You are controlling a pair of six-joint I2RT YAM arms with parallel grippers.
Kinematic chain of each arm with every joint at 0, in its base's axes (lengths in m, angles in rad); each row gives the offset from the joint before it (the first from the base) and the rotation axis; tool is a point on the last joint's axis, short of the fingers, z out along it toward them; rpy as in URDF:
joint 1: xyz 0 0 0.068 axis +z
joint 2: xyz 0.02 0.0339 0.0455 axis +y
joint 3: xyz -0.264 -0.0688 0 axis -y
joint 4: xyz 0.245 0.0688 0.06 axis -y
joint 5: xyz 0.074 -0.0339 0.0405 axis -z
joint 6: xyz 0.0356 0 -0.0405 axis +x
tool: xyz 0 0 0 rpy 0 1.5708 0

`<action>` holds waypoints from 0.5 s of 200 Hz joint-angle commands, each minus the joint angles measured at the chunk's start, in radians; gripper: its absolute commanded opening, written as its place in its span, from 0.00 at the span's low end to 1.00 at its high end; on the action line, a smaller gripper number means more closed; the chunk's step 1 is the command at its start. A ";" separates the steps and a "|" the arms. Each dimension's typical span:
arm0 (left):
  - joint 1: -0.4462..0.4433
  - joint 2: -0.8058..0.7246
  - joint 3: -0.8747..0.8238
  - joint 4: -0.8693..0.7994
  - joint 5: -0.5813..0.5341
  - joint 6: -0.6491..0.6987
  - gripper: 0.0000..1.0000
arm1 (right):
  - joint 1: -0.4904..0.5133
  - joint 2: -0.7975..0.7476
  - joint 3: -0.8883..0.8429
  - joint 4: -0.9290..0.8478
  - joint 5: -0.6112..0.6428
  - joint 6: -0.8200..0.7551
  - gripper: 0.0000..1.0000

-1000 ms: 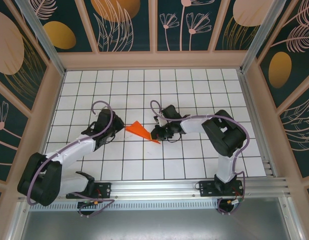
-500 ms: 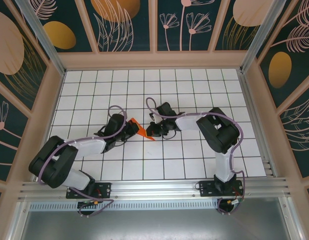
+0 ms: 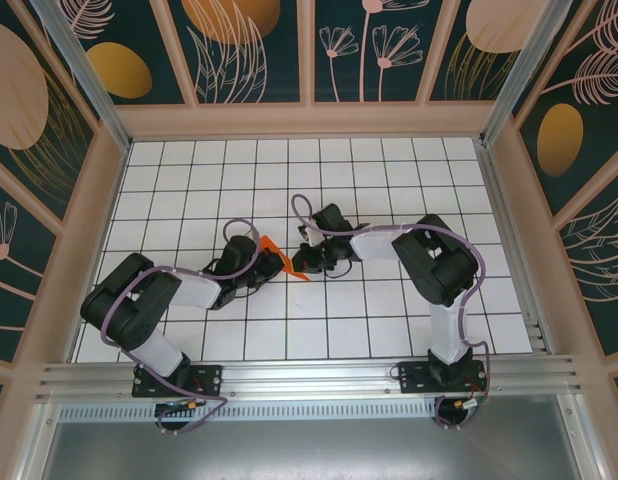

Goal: Fold a paper plane with a square sheet of paper (pick it up from the middle)
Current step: Fold the wing for the fifth time at the center of the table.

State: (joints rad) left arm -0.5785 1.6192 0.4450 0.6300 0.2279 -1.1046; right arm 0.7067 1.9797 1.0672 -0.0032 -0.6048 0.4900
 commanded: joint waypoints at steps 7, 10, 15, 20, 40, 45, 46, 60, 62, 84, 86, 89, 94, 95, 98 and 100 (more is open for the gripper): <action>-0.006 0.016 -0.011 0.078 0.026 -0.025 0.03 | 0.006 0.070 0.001 -0.042 0.077 0.010 0.04; -0.007 0.017 -0.011 0.079 0.027 -0.026 0.03 | 0.007 0.072 0.001 -0.044 0.078 0.011 0.04; -0.007 0.020 -0.011 0.079 0.027 -0.028 0.03 | 0.007 0.073 0.002 -0.046 0.078 0.011 0.04; -0.006 0.025 -0.011 0.079 0.028 -0.030 0.03 | 0.007 0.074 0.002 -0.046 0.079 0.010 0.04; -0.006 0.048 -0.007 0.077 0.030 -0.041 0.02 | 0.007 0.080 0.002 -0.058 0.090 0.011 0.04; -0.007 0.052 -0.007 0.077 0.028 -0.044 0.02 | 0.007 0.080 0.002 -0.063 0.094 0.011 0.04; -0.006 0.052 -0.007 0.077 0.028 -0.045 0.02 | 0.007 0.079 0.002 -0.063 0.095 0.010 0.04; -0.007 0.057 -0.007 0.064 0.017 -0.050 0.02 | 0.006 0.081 -0.003 -0.073 0.103 0.010 0.04; -0.007 0.057 -0.008 0.062 0.016 -0.052 0.02 | 0.007 0.082 -0.004 -0.074 0.104 0.011 0.04; -0.007 0.053 -0.004 0.010 -0.019 -0.052 0.01 | 0.008 0.082 -0.019 -0.086 0.119 0.005 0.04; -0.007 0.052 -0.003 0.006 -0.023 -0.051 0.01 | 0.009 0.082 -0.021 -0.087 0.121 0.003 0.04; -0.006 0.051 -0.003 -0.004 -0.031 -0.052 0.01 | 0.010 0.082 -0.024 -0.089 0.124 0.001 0.04; -0.006 0.050 0.000 -0.021 -0.043 -0.051 0.01 | 0.009 0.083 -0.029 -0.094 0.130 -0.003 0.04; -0.006 0.050 0.000 -0.026 -0.046 -0.052 0.01 | 0.009 0.084 -0.029 -0.094 0.130 -0.003 0.04; -0.006 0.049 0.002 -0.040 -0.056 -0.051 0.01 | 0.010 0.085 -0.033 -0.099 0.135 -0.005 0.04; -0.007 0.048 0.004 -0.053 -0.064 -0.052 0.01 | 0.010 0.084 -0.035 -0.101 0.138 -0.006 0.04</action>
State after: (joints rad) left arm -0.5800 1.6653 0.4438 0.6628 0.2237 -1.1431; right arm 0.7078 1.9865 1.0756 -0.0101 -0.6029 0.4999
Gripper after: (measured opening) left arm 0.066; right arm 0.059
